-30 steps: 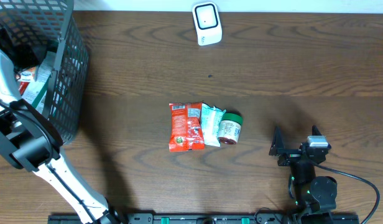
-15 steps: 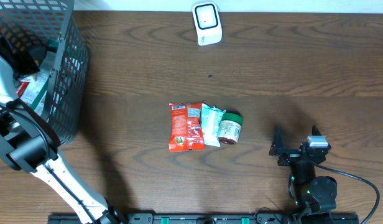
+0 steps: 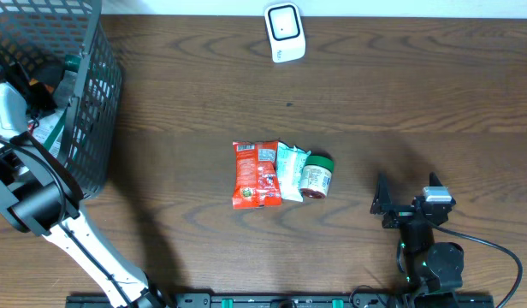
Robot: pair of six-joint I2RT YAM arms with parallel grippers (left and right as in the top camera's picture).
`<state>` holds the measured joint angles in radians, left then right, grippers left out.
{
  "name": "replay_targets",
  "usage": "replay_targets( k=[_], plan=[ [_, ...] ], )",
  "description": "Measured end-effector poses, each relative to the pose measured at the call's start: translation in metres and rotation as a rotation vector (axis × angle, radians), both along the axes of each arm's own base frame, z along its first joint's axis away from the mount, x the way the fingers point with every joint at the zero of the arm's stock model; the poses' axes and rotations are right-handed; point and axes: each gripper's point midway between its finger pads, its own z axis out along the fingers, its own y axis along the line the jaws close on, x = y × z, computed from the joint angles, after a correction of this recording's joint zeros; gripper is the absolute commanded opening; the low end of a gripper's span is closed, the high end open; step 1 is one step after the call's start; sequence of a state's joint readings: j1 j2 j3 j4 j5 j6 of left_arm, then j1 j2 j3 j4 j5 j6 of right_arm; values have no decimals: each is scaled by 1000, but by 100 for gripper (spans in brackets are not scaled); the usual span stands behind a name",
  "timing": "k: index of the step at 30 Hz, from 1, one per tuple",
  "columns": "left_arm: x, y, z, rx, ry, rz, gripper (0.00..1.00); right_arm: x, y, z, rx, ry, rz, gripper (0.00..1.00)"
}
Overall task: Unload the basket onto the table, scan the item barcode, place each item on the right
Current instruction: 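Grasp the orange Kleenex tissue pack in the basket with left gripper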
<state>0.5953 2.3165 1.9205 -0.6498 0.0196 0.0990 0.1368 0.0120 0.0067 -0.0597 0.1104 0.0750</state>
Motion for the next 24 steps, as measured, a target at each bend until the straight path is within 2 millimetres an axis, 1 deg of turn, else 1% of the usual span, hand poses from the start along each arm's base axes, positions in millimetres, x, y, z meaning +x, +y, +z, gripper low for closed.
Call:
replay_targets(
  k=[1, 2, 3, 4, 7, 10, 11, 12, 13, 14, 16, 18, 24],
  plan=[
    [0, 0, 0, 1, 1, -2, 27, 0, 0, 0, 0, 0, 0, 99],
    [0, 0, 0, 1, 0, -2, 22, 0, 0, 0, 0, 0, 0, 99],
    [0, 0, 1, 1, -1, 1, 13, 0, 0, 0, 0, 0, 0, 99],
    [0, 0, 2, 0, -4, 4, 7, 0, 0, 0, 0, 0, 0, 99],
    [-1, -1, 9, -4, -12, 19, 7, 0, 0, 0, 0, 0, 0, 99],
    [-2, -2, 30, 2, -44, 45, 8, 0, 0, 0, 0, 0, 0, 99],
    [-2, -1, 41, 11, -63, 52, 22, 0, 0, 0, 0, 0, 0, 99],
    [-1, -1, 51, 19, -83, 59, 25, 0, 0, 0, 0, 0, 0, 99],
    [-1, -1, 61, 26, -100, 64, 21, 0, 0, 0, 0, 0, 0, 99],
    [0, -1, 69, 33, -115, 69, 9, 0, 0, 0, 0, 0, 0, 99],
    [-1, -1, 81, 40, -135, 75, 7, 0, 0, 0, 0, 0, 0, 99],
    [-4, -4, 82, 30, -128, 86, 7, 0, 0, 0, 0, 0, 0, 99],
    [-11, -17, 75, -10, -84, 93, 7, 0, 0, 0, 0, 0, 0, 99]
  ],
)
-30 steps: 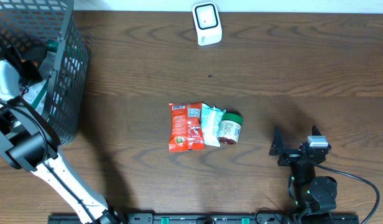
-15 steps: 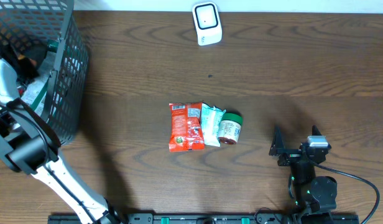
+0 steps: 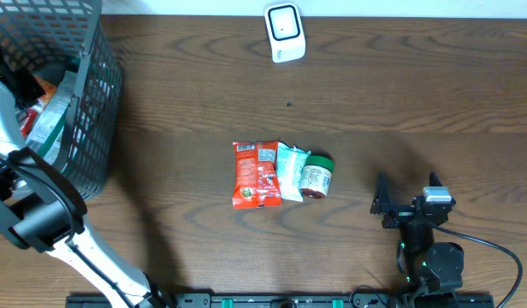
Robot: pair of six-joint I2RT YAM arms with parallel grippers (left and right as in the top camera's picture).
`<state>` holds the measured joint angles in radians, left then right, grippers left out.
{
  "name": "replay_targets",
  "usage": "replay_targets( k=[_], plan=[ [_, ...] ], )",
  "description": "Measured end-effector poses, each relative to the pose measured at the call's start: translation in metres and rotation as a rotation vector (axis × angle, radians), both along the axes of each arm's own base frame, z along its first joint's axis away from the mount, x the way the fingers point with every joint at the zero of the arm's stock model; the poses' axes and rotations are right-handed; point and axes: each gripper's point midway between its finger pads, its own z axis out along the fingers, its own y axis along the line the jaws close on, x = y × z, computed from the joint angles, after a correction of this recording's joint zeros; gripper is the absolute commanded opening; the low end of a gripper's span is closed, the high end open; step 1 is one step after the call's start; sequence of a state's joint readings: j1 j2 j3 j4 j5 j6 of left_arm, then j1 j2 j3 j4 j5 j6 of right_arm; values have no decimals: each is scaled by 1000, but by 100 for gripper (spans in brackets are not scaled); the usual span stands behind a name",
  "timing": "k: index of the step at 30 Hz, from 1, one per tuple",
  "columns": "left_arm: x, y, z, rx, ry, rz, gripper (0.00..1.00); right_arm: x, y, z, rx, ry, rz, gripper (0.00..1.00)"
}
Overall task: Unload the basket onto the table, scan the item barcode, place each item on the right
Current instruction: 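Grasp the orange Kleenex tissue pack in the basket with left gripper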
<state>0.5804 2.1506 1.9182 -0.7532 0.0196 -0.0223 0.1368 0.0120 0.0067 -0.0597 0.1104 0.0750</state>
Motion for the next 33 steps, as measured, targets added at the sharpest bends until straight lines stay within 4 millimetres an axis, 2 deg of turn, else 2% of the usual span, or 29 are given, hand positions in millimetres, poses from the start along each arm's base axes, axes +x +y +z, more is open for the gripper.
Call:
replay_targets(
  k=[1, 3, 5, 6, 8, 14, 17, 19, 23, 28, 32, 33],
  plan=[
    [0, -4, -1, -10, 7, 3, 10, 0, 0, 0, 0, 0, 0, 99],
    [3, -13, -1, -25, 5, 11, 24, 0, 0, 0, 0, 0, 0, 99],
    [7, -18, 2, -29, -9, 18, 53, 0, 0, 0, 0, 0, 0, 99],
    [10, -20, 4, -25, -16, 14, 63, 0, 0, 0, 0, 0, 0, 99],
    [15, -22, 8, -15, -34, 6, 72, 0, 0, 0, 0, 0, 0, 99],
    [28, -9, 18, 20, -111, 27, 76, 0, 0, 0, 0, 0, 0, 99],
    [31, 3, 14, 33, -133, 43, 76, 0, 0, 0, 0, 0, 0, 99],
    [33, 10, 3, 33, -132, 52, 77, 0, 0, 0, 0, 0, 0, 99],
    [38, 19, -33, 17, -106, 62, 76, 0, 0, 0, 0, 0, 0, 99],
    [38, 19, -71, -11, -57, 63, 76, 0, 0, 0, 0, 0, 0, 99],
    [38, 19, -81, -15, -44, 58, 45, 0, 0, 0, 0, 0, 0, 99],
    [38, 19, -81, -17, -47, 64, 40, 0, 0, 0, 0, 0, 0, 99]
  ],
)
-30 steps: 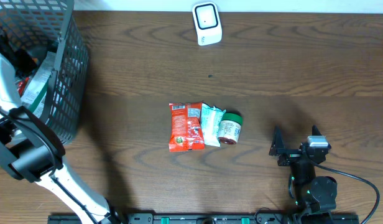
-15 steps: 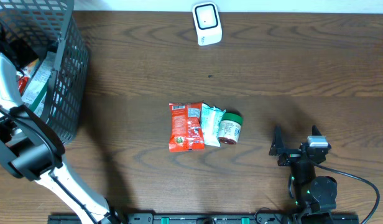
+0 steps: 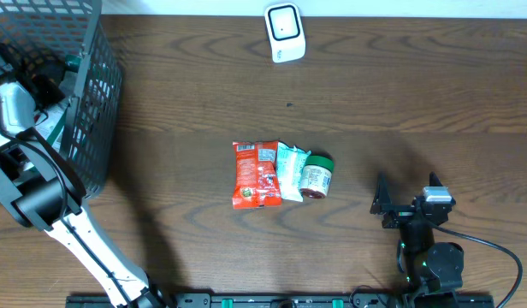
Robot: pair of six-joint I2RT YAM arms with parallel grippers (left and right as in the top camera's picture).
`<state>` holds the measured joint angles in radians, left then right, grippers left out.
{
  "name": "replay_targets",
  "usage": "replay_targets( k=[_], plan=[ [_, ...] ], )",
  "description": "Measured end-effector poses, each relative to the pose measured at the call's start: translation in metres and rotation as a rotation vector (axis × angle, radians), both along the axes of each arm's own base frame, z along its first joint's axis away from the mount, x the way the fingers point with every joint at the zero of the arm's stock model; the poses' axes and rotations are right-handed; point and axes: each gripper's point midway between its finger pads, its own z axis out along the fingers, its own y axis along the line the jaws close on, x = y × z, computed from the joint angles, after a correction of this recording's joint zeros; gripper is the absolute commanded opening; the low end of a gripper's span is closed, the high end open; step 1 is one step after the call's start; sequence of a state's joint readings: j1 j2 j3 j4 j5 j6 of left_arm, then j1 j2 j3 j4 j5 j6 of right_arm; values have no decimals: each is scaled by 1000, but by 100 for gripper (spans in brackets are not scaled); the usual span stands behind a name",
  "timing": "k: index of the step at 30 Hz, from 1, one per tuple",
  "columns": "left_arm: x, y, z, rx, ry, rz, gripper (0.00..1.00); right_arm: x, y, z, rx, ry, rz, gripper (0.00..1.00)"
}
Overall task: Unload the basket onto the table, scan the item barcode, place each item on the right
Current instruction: 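Grasp the orange Kleenex tissue pack in the basket with left gripper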
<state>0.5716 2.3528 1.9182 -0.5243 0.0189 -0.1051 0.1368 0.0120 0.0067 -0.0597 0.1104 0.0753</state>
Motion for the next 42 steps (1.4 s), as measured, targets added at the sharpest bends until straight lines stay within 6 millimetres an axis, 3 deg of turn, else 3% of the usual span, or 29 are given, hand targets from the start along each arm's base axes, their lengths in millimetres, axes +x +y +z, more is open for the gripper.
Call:
replay_targets(
  k=[5, 7, 13, 19, 22, 28, 36, 42],
  plan=[
    [0, 0, 0, 2, 0, -3, 14, 0, 0, 0, 0, 0, 0, 99],
    [0, 0, 1, 3, 3, -6, 8, 0, 0, 0, 0, 0, 0, 99],
    [-12, -8, 19, -15, 25, -4, 7, 0, 0, 0, 0, 0, 0, 99],
    [-31, -20, 79, -7, 7, 2, 7, 0, 0, 0, 0, 0, 0, 99],
    [-37, -24, 97, -1, -3, 2, 7, 0, 0, 0, 0, 0, 0, 99],
    [-59, -44, 82, -88, 101, 3, 7, 0, 0, 0, 0, 0, 0, 99],
    [-91, -105, 66, -283, 274, -34, 8, 0, 0, 0, 0, 0, 0, 99],
    [-92, -114, 65, -292, 295, -45, 9, 0, 0, 0, 0, 0, 0, 99]
  ],
)
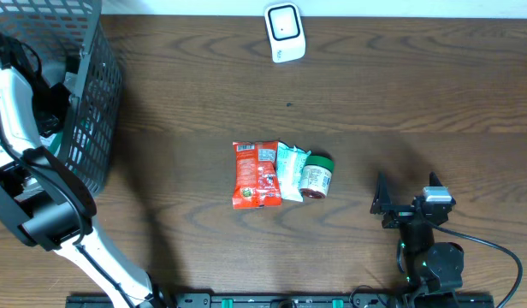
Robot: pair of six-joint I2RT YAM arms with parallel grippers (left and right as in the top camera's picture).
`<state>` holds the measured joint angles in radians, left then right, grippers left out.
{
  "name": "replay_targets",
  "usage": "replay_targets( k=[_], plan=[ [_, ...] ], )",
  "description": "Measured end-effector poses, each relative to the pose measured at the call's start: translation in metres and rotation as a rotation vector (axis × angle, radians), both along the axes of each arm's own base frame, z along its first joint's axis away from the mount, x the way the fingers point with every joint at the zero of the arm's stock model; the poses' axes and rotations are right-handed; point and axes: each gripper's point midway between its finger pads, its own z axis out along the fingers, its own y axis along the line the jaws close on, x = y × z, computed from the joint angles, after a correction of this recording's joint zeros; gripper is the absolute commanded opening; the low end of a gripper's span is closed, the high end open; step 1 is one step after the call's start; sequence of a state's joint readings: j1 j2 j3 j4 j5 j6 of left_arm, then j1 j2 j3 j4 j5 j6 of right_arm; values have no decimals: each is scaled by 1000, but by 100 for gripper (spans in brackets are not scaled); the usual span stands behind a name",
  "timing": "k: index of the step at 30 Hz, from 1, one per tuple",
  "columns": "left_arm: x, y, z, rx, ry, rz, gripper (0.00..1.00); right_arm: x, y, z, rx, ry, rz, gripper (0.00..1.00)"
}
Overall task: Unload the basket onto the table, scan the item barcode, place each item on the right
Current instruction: 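Grasp the orange Kleenex tissue pack in the basket with left gripper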
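My left arm (10, 96) reaches down into the black wire basket (91, 103) at the far left. Its gripper (34, 70) is a dark shape among the basket's contents, and whether its fingers are open or shut does not show. In mid-table lie a red snack pack (254, 174), a pale teal packet (289, 171) and a green-lidded jar (316, 177) on its side, all touching in a row. The white barcode scanner (285, 32) stands at the back edge. My right gripper (406, 192) rests open at the front right, holding nothing.
Inside the basket several packets show only partly through the mesh. The dark wooden table (417, 94) carries the three items and the scanner. The right arm's base and cable (486, 248) sit at the front right corner.
My left arm has shifted inside the basket; its white link now stretches farther toward the back. The three items in mid-table, the scanner and the right arm are unchanged.
My left arm stayed inside the basket throughout, standing a little differently at each moment: first near the middle, then against its left side, then back in the middle, now farther back. Nothing has come out of the basket. The right gripper stayed open and still.
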<state>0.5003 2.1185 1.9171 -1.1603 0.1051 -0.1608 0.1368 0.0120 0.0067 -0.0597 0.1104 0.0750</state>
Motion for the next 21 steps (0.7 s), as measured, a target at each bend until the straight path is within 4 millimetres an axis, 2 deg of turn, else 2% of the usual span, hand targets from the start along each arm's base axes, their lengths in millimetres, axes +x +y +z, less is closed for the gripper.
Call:
replay_targets(
  k=[9, 13, 17, 18, 19, 21],
  plan=[
    [2, 12, 0, 61, -2, 10, 10, 0, 0, 0, 0, 0, 0, 99],
    [5, 20, -11, 97, -11, 27, 12, 0, 0, 0, 0, 0, 0, 99],
    [1, 19, -32, 94, 3, 55, 34, 0, 0, 0, 0, 0, 0, 99],
    [-1, 19, -35, 93, 8, 57, 46, 0, 0, 0, 0, 0, 0, 99],
    [-2, 18, -37, 92, 11, 61, 62, 0, 0, 0, 0, 0, 0, 99],
    [-2, 18, -38, 90, 11, 67, 69, 0, 0, 0, 0, 0, 0, 99]
  ],
)
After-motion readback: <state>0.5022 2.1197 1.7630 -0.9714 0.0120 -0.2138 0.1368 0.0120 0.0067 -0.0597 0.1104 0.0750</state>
